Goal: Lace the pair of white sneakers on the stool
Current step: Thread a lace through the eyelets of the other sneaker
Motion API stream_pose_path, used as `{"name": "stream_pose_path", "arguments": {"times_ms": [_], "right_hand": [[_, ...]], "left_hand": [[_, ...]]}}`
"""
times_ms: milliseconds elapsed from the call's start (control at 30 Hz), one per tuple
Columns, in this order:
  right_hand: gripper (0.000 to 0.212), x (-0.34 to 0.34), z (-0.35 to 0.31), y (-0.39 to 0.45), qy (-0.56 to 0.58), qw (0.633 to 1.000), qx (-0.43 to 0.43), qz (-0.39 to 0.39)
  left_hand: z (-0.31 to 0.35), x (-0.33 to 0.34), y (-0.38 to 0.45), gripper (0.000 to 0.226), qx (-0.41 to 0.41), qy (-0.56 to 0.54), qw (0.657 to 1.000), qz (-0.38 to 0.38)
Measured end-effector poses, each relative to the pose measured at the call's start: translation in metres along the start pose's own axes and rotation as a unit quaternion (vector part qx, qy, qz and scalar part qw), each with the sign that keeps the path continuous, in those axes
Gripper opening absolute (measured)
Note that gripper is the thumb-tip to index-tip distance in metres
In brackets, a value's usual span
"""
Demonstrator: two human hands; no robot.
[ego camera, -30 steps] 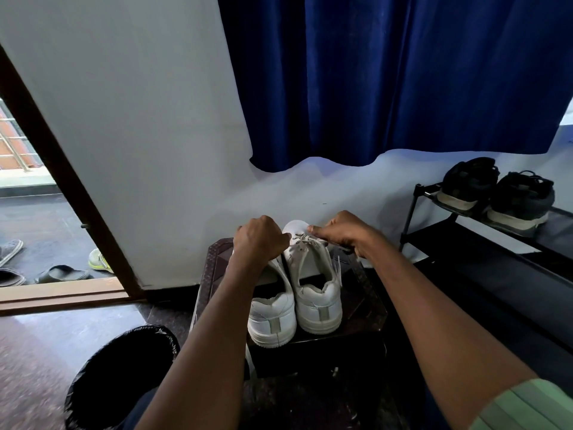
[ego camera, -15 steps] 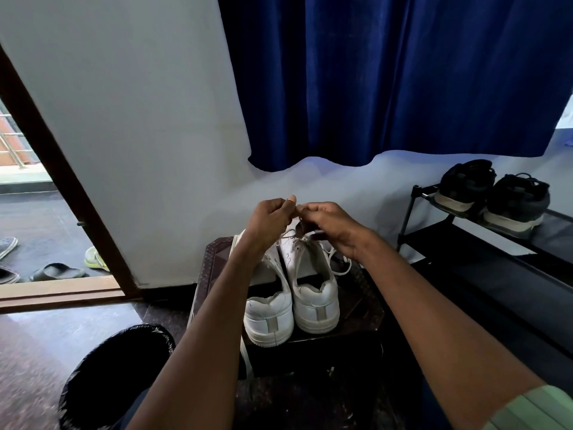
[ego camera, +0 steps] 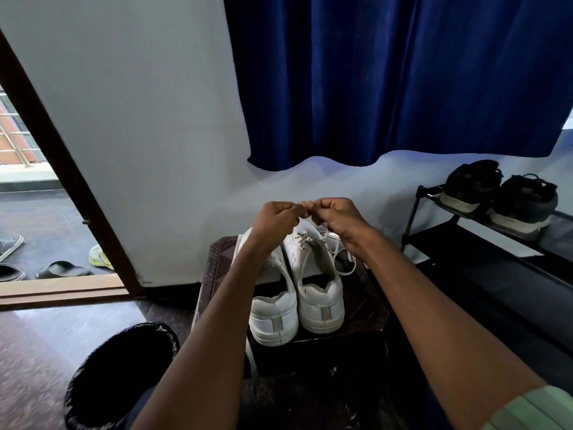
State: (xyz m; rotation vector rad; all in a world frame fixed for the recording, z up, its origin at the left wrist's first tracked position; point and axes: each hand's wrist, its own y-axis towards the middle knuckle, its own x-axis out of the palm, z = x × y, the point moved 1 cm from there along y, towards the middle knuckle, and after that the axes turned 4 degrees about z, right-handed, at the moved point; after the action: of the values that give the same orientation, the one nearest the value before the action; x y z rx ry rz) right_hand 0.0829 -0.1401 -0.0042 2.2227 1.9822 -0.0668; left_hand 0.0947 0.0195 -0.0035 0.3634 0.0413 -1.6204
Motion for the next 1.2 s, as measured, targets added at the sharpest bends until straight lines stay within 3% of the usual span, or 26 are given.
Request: {"name": "stream_pose_path", "arguments": {"times_ms": [200,233,300,400,467,633,667,733,800,900,1033,1200], "right_hand": [[0.011,-0.017,0.022,0.015,-0.050,0.974,0.024,0.219],[0.006,-0.018,0.024,0.014,-0.104,0.972,0.003,0.209],[0.025,-0.017,0.019,0.011,-0.158,0.980,-0.041,0.117],[0.014,-0.008,0.005,0.005,-0.079,0.995,-0.054,-0.035],[0.011,-0.003,0.006,0.004,-0.111,0.991,-0.068,-0.007],[0.018,-0.016,0.023,0.015,-0.175,0.955,-0.007,0.239],[0.018,-0.018,0.025,0.014,-0.210,0.951,-0.032,0.223],[0.029,-0.015,0.021,0.009,-0.243,0.957,-0.109,0.114],[0.019,-0.010,0.012,0.003,-0.203,0.968,-0.141,0.040],[0.008,-0.008,0.010,0.007,-0.186,0.966,-0.139,0.119],[0.010,-0.029,0.020,0.012,-0.169,0.956,-0.008,0.239],[0.021,-0.034,0.013,0.003,-0.242,0.950,0.031,0.192]], "left_hand": [[0.003,-0.007,0.002,0.034,-0.027,-0.145,0.989,0.002],[0.003,-0.007,0.003,0.035,-0.025,-0.138,0.990,0.002],[0.000,-0.004,0.003,0.036,-0.016,-0.088,0.996,0.004],[-0.003,0.001,0.002,0.037,-0.003,-0.030,1.000,0.002],[-0.002,0.003,0.001,0.037,0.000,-0.027,1.000,-0.007],[0.001,0.004,0.001,0.038,-0.007,-0.060,0.998,-0.020],[0.000,0.003,0.001,0.038,-0.008,-0.052,0.998,-0.020],[-0.005,0.004,0.002,0.037,0.000,-0.008,1.000,-0.025],[-0.009,0.006,0.001,0.034,0.009,0.027,0.999,-0.030],[-0.005,0.006,0.000,0.035,0.009,0.018,0.999,-0.028],[0.001,0.001,-0.001,0.036,0.008,-0.014,0.999,-0.043],[-0.001,-0.005,-0.002,0.031,0.001,0.002,0.997,-0.072]]}}
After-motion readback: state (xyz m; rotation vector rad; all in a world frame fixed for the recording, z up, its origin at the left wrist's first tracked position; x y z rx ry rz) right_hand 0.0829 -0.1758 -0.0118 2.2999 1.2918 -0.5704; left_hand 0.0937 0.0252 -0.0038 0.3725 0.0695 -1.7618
